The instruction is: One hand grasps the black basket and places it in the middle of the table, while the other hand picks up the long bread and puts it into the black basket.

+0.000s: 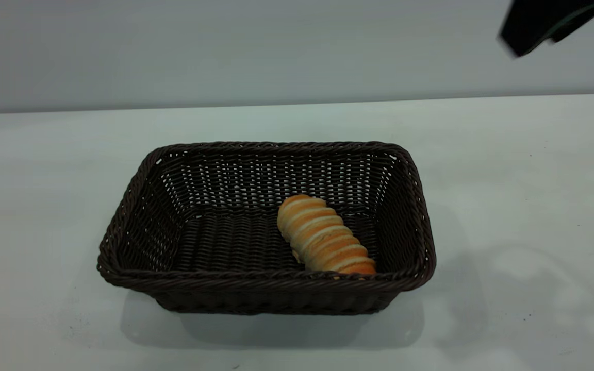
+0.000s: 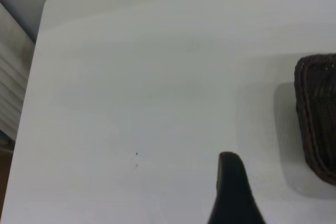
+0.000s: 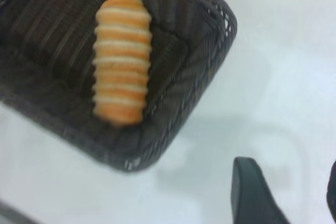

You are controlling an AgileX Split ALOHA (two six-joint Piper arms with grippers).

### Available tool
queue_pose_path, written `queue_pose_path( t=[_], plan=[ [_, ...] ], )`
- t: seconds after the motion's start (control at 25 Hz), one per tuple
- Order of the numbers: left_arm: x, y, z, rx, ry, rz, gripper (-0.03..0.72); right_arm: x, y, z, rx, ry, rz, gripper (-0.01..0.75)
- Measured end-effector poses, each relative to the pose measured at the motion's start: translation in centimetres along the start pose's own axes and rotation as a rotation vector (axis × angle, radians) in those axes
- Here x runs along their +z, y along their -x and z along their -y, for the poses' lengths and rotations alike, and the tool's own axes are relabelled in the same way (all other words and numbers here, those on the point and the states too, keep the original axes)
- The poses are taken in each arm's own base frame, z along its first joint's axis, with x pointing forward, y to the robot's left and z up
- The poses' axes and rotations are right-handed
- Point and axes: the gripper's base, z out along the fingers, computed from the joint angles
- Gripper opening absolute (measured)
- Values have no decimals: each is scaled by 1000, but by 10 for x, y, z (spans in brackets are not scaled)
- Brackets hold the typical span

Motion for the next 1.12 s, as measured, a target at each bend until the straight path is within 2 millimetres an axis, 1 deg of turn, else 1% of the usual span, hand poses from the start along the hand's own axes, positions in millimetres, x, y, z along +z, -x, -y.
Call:
queue_pose_path(
  t=[0.2,0.36,0.48,0.6,0.76,0.84,1.04,1.12],
  plan=[
    [-11,-21,-2,22,-49,2,548,-50,-16,-5,-13,9,-2,293],
    [-14,-36,0,56,-103,-51,548,-89,-34,-10,-41,16,1,283],
    [-14,-50,1,61,-130,-99,548,-114,-52,-13,-51,19,6,282],
    [-14,-65,0,61,-138,-129,548,-135,-77,-17,-57,19,38,279],
    [-15,-84,-4,60,-135,-146,548,-153,-116,-23,-55,34,105,278],
    [-16,-92,-6,60,-131,-160,548,-155,-137,-25,-56,38,120,278],
    [-20,-106,-9,56,-127,-163,548,-146,-183,-28,-59,36,152,278],
    [-21,-111,-10,54,-127,-162,548,-142,-196,-28,-59,33,177,278]
  ],
)
